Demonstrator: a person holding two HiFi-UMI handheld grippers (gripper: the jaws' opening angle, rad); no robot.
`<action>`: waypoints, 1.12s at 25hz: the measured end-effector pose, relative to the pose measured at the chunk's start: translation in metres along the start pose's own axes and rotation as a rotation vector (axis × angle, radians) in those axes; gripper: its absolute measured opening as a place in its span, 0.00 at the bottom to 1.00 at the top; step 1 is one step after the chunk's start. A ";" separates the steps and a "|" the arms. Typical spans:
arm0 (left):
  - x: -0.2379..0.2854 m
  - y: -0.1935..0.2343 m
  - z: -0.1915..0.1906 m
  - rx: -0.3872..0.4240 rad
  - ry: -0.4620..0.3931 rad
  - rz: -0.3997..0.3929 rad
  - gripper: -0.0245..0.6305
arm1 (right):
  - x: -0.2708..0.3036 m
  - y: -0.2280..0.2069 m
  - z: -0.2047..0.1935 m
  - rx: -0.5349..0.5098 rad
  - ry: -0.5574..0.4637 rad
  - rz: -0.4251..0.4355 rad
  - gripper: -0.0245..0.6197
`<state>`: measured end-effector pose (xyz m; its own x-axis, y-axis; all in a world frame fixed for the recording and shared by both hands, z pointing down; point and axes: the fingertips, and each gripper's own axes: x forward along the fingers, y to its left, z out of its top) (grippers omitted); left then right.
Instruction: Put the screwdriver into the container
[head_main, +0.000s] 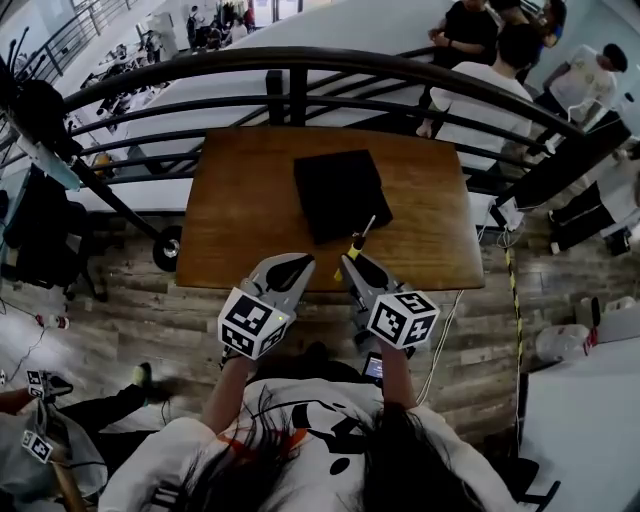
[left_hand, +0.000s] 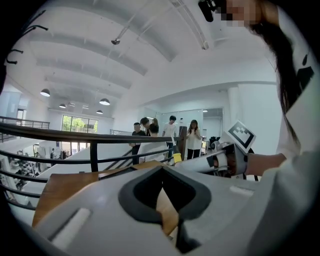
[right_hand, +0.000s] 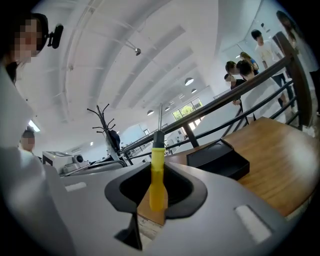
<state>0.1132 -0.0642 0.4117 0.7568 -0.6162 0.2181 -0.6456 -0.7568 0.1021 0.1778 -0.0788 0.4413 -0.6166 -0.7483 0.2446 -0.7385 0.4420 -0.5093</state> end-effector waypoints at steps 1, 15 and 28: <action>0.005 -0.001 0.000 0.005 0.003 0.004 0.04 | -0.001 -0.005 0.002 0.001 -0.001 0.002 0.19; 0.017 0.008 -0.021 -0.007 0.058 0.032 0.04 | 0.018 -0.039 -0.009 0.084 0.018 0.002 0.19; 0.057 0.084 -0.017 0.002 0.091 -0.056 0.04 | 0.097 -0.095 -0.014 0.230 0.056 -0.144 0.19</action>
<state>0.1003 -0.1594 0.4489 0.7793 -0.5505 0.2993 -0.6022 -0.7900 0.1150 0.1844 -0.1870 0.5251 -0.5284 -0.7641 0.3700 -0.7422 0.2041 -0.6384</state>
